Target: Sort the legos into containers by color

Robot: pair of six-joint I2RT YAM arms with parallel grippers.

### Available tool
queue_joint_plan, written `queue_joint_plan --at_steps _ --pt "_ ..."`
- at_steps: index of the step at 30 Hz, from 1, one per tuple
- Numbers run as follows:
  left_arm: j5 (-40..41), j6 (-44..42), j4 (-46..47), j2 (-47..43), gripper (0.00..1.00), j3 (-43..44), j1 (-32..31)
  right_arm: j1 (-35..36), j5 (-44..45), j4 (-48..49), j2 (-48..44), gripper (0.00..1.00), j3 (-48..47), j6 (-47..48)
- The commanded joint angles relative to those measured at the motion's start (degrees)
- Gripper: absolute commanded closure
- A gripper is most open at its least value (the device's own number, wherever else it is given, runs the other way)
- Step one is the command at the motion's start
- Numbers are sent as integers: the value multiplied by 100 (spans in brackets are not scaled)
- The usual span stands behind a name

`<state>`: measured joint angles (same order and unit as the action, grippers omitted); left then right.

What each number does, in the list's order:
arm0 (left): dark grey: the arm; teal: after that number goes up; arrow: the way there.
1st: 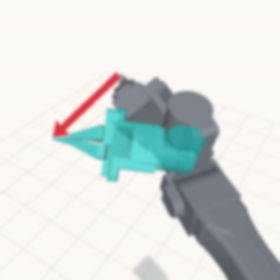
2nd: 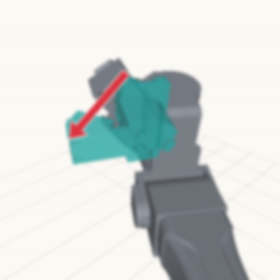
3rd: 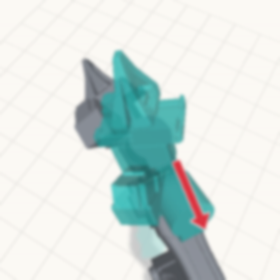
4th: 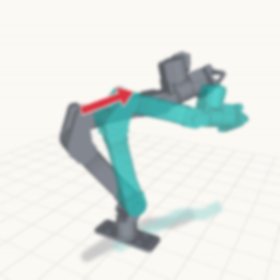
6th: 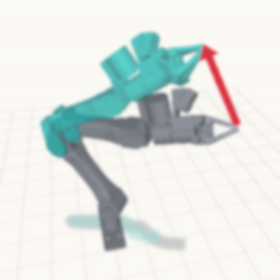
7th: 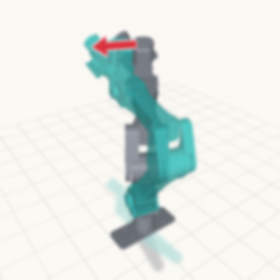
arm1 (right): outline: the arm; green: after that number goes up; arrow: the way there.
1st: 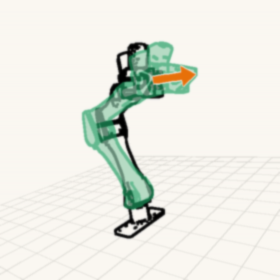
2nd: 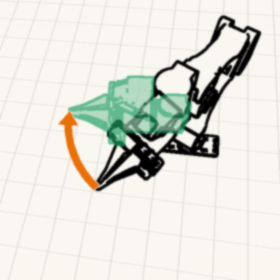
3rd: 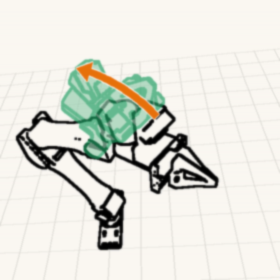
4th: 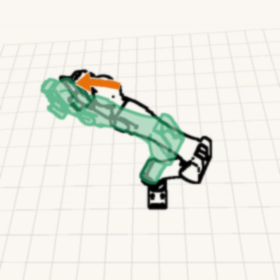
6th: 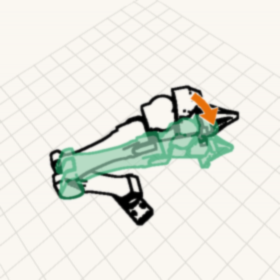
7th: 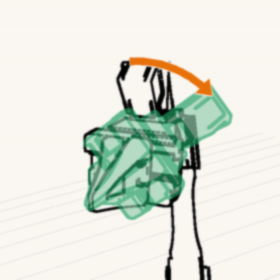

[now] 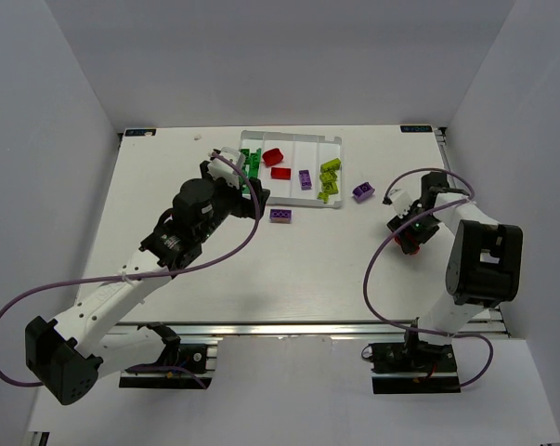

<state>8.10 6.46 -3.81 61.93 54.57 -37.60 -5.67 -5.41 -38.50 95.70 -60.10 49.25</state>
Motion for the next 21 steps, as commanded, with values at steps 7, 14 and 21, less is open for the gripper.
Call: queue_joint_plan --at_steps 7,14,21 --pt "-89 13 109 -76 2 -25 25 -30 -215 265 221 75 -37 -285" --pt "-369 83 161 -93 2 -34 16 -4 -662 124 -297 99 138 -179" --pt "-1714 330 338 169 2 -60 16 1040 -1586 254 -1920 100 182 -836"
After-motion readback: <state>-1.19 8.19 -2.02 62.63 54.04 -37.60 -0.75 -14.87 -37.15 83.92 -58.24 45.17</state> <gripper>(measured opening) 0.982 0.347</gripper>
